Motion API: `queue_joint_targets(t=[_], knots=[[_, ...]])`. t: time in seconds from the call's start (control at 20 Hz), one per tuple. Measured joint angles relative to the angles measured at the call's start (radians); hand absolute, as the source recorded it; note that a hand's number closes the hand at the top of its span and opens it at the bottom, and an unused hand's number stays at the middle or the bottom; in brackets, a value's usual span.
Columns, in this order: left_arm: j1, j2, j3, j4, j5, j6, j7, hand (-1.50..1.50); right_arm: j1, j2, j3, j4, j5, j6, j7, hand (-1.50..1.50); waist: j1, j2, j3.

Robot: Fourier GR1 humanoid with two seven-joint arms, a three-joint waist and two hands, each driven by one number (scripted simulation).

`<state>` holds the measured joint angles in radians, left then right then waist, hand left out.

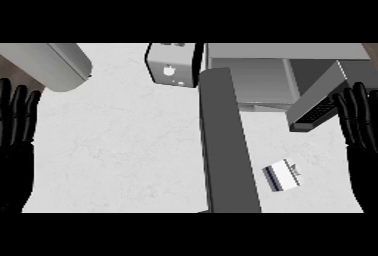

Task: Pick up the milk, place it into the microwave and close the microwave

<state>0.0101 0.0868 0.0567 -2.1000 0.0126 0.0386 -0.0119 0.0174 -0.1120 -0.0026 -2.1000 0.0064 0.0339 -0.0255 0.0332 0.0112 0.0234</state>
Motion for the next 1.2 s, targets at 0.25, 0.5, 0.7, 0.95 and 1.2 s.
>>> queue_joint_targets(t=[0.25, 0.5, 0.7, 0.95, 1.2], knots=[[-0.003, -0.011, -0.053, 0.024, -0.056, -0.002, -0.023, -1.5, 0.103, 0.053, 0.036, -0.019, 0.067, -0.044, -0.066, -1.5, -0.03, -0.009, -0.017], [0.033, -0.058, -0.131, 0.09, -0.018, 0.013, -0.021, -1.5, 0.27, 0.094, 0.143, -0.058, 0.097, -0.108, -0.08, -1.5, -0.045, -0.012, -0.022], [0.086, -0.076, -0.24, 0.114, -0.025, 0.08, -0.048, -1.5, 0.452, 0.095, 0.202, -0.102, 0.089, -0.101, -0.157, -1.5, -0.047, -0.014, -0.023], [0.118, -0.083, -0.363, 0.148, -0.051, 0.172, -0.097, -1.5, 0.604, 0.096, 0.243, -0.107, 0.092, -0.095, -0.25, -1.5, -0.045, -0.014, -0.023], [0.169, -0.086, -0.486, 0.177, -0.076, 0.258, -0.169, -1.5, 0.685, 0.1, 0.27, -0.028, 0.108, -0.118, -0.364, -1.5, -0.042, -0.014, -0.023]])
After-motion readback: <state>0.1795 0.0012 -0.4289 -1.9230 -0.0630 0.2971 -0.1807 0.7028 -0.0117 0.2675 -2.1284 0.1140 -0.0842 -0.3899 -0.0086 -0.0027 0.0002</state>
